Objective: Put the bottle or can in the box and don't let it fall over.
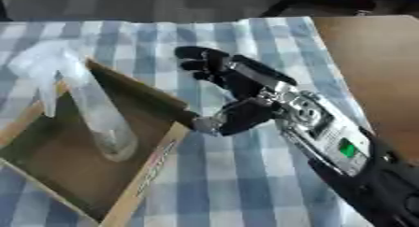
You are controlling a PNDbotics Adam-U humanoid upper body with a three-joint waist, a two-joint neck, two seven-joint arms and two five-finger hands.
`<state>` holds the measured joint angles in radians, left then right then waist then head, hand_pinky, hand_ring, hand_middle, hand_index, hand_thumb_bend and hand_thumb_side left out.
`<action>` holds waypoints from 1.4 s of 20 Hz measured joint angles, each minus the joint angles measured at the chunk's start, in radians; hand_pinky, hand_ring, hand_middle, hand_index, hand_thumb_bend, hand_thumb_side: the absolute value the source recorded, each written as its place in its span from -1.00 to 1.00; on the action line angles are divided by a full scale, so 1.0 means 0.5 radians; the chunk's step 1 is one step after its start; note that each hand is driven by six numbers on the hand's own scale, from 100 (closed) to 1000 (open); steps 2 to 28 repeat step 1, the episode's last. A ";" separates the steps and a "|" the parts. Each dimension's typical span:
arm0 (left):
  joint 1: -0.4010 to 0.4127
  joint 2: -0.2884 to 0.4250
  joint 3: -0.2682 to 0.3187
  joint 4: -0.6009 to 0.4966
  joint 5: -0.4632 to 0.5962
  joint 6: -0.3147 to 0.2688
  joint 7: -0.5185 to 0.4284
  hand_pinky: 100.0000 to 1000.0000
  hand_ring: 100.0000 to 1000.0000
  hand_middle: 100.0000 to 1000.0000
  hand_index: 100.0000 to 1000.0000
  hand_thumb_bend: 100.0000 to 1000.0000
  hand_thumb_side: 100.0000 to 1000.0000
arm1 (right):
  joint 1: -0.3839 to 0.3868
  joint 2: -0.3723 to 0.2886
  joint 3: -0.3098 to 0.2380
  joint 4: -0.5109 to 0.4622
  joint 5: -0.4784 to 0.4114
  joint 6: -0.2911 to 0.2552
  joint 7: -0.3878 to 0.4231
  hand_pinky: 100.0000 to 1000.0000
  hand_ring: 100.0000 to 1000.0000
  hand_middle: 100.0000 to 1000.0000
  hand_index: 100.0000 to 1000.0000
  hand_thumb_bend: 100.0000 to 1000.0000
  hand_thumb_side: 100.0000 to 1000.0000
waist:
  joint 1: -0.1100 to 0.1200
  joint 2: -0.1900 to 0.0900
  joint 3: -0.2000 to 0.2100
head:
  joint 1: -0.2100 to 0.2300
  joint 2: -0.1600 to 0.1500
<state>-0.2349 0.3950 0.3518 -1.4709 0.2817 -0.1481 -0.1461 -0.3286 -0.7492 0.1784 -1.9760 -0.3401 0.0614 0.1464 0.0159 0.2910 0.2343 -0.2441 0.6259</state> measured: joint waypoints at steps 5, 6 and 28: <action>0.000 0.000 0.000 -0.005 0.000 0.000 0.000 1.00 1.00 1.00 0.30 -0.77 0.54 | 0.038 -0.014 -0.037 0.000 -0.011 -0.040 -0.024 1.00 1.00 1.00 0.95 -0.40 -1.00 | 0.006 -0.004 -0.009 | 0.014 0.009; 0.000 0.000 0.000 -0.005 0.000 0.000 0.000 1.00 1.00 1.00 0.30 -0.77 0.54 | 0.038 -0.014 -0.037 0.000 -0.011 -0.040 -0.024 1.00 1.00 1.00 0.95 -0.40 -1.00 | 0.006 -0.004 -0.009 | 0.014 0.009; 0.000 0.000 0.000 -0.005 0.000 0.000 0.000 1.00 1.00 1.00 0.30 -0.77 0.54 | 0.038 -0.014 -0.037 0.000 -0.011 -0.040 -0.024 1.00 1.00 1.00 0.95 -0.40 -1.00 | 0.006 -0.004 -0.009 | 0.014 0.009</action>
